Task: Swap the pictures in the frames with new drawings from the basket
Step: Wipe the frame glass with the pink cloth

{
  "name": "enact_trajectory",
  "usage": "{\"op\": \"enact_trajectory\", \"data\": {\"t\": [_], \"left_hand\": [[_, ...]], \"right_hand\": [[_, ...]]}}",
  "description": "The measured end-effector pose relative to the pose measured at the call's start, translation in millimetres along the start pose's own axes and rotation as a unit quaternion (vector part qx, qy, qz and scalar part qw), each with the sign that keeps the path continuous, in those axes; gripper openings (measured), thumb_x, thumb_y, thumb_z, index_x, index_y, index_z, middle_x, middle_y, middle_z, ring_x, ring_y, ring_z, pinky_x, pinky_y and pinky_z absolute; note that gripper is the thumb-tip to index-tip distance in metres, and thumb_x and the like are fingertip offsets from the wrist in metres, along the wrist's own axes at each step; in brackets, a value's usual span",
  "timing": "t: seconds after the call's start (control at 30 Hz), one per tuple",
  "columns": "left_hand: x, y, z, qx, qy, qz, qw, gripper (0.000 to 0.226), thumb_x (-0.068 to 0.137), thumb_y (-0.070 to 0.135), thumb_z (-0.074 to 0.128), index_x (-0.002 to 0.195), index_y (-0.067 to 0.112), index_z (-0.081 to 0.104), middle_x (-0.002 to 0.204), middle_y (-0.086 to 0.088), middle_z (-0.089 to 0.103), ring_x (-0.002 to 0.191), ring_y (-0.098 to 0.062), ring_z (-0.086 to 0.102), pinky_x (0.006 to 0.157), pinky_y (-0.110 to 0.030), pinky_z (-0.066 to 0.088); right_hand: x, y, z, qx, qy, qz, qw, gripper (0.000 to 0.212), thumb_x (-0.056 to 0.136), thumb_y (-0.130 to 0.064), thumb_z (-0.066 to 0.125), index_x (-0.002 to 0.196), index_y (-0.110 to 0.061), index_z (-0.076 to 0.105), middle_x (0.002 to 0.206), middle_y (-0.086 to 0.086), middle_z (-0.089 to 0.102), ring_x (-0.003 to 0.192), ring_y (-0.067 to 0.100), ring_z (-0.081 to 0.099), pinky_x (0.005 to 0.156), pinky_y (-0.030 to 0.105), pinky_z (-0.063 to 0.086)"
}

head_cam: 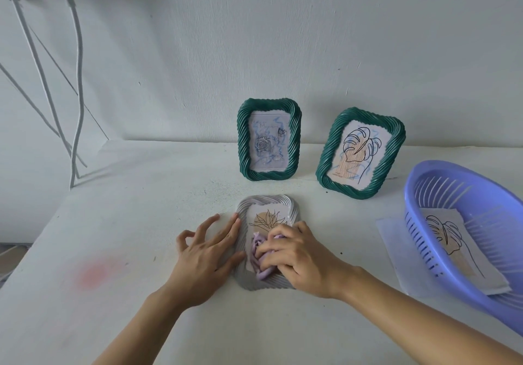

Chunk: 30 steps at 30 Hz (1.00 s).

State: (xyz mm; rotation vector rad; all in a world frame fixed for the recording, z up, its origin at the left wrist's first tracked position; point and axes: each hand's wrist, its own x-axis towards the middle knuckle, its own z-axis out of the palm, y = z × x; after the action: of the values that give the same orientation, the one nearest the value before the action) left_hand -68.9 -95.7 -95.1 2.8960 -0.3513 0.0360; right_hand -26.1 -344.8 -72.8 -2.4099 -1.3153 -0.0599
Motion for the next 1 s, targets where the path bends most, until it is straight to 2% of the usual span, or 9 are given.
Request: {"op": "enact_trajectory", "data": {"t": [0.13, 0.27, 0.47, 0.53, 0.63, 0.73, 0.83, 0.9, 1.0], "left_hand": [[0.9, 0.4, -0.5, -0.011, -0.006, 0.000, 1.000, 0.065, 0.096, 0.069, 0.014, 0.155, 0.043, 0.018, 0.157, 0.038, 0.008, 0.149, -0.009, 0.015, 0.103, -0.043, 0.018], [0.5, 0.0, -1.9, -0.023, -0.007, 0.002, 1.000, 0.063, 0.096, 0.068, 0.018, 0.155, 0.044, 0.016, 0.157, 0.038, 0.009, 0.150, -0.009, 0.012, 0.103, -0.042, 0.015], [2.2, -0.4, -3.7, -0.029, -0.008, 0.006, 1.000, 0.064, 0.095, 0.069, 0.017, 0.155, 0.045, 0.013, 0.155, 0.041, 0.005, 0.150, -0.007, 0.006, 0.103, -0.039, 0.011], [1.9, 0.0, -3.3, -0.026, -0.006, 0.005, 1.000, 0.065, 0.095, 0.069, 0.016, 0.155, 0.045, 0.012, 0.155, 0.042, 0.004, 0.150, -0.007, 0.005, 0.103, -0.039, 0.011], [1.6, 0.8, -2.5, -0.027, -0.002, 0.001, 1.000, 0.065, 0.095, 0.069, 0.018, 0.155, 0.044, 0.016, 0.156, 0.039, 0.008, 0.150, -0.008, 0.009, 0.102, -0.040, 0.013], [1.4, 2.1, -1.2, -0.021, 0.007, -0.003, 1.000, 0.064, 0.096, 0.068, 0.020, 0.155, 0.042, 0.019, 0.156, 0.037, 0.012, 0.150, -0.010, 0.016, 0.100, -0.040, 0.015], [1.3, 2.5, -0.1, -0.014, 0.012, -0.004, 1.000, 0.065, 0.096, 0.068, 0.019, 0.155, 0.042, 0.020, 0.156, 0.037, 0.014, 0.149, -0.010, 0.018, 0.099, -0.040, 0.016], [1.6, 2.6, 0.2, -0.009, 0.012, -0.007, 1.000, 0.064, 0.096, 0.068, 0.020, 0.154, 0.041, 0.022, 0.157, 0.035, 0.016, 0.149, -0.011, 0.021, 0.098, -0.040, 0.018], [1.4, 3.0, 1.2, -0.001, 0.011, -0.007, 1.000, 0.063, 0.096, 0.067, 0.024, 0.154, 0.040, 0.026, 0.157, 0.033, 0.020, 0.148, -0.011, 0.024, 0.098, -0.041, 0.020]], "right_hand": [[-11.9, 11.7, -9.3, -0.034, 0.007, -0.015, 0.999, 0.032, 0.101, -0.024, 0.044, 0.093, -0.037, 0.072, 0.116, -0.026, 0.062, 0.109, 0.010, 0.050, 0.080, 0.041, 0.037], [-13.9, 26.4, -17.1, -0.093, 0.042, -0.003, 0.995, 0.024, 0.096, -0.024, 0.053, 0.087, -0.034, 0.073, 0.112, -0.024, 0.065, 0.107, 0.013, 0.053, 0.075, 0.041, 0.036], [1.7, 45.4, -25.1, -0.144, 0.070, 0.055, 0.986, 0.028, 0.094, -0.029, 0.053, 0.104, -0.046, 0.072, 0.116, -0.025, 0.066, 0.103, 0.012, 0.049, 0.074, 0.036, 0.028], [12.8, 47.1, -22.1, -0.148, 0.078, 0.079, 0.983, 0.028, 0.092, -0.025, 0.057, 0.105, -0.045, 0.072, 0.117, -0.025, 0.065, 0.102, 0.013, 0.048, 0.075, 0.037, 0.030], [25.5, 48.4, -13.6, -0.146, 0.083, 0.101, 0.981, 0.029, 0.088, -0.019, 0.063, 0.105, -0.040, 0.071, 0.117, -0.023, 0.065, 0.103, 0.016, 0.051, 0.075, 0.042, 0.036], [23.1, 50.3, -9.6, -0.141, 0.083, 0.112, 0.980, 0.033, 0.086, -0.016, 0.065, 0.109, -0.039, 0.070, 0.120, -0.022, 0.064, 0.108, 0.017, 0.051, 0.075, 0.040, 0.034], [19.5, 44.4, -5.2, -0.111, 0.097, 0.093, 0.985, 0.035, 0.089, -0.018, 0.058, 0.113, -0.040, 0.070, 0.124, -0.022, 0.064, 0.109, 0.018, 0.051, 0.075, 0.040, 0.034], [23.2, 34.9, 1.3, -0.086, 0.083, 0.070, 0.990, 0.035, 0.092, -0.024, 0.048, 0.116, -0.042, 0.068, 0.127, -0.023, 0.062, 0.112, 0.017, 0.051, 0.077, 0.040, 0.034], [28.4, 29.4, 7.6, -0.087, 0.058, 0.045, 0.994, 0.036, 0.094, -0.026, 0.046, 0.118, -0.044, 0.066, 0.131, -0.024, 0.060, 0.115, 0.014, 0.049, 0.079, 0.039, 0.032]]}}
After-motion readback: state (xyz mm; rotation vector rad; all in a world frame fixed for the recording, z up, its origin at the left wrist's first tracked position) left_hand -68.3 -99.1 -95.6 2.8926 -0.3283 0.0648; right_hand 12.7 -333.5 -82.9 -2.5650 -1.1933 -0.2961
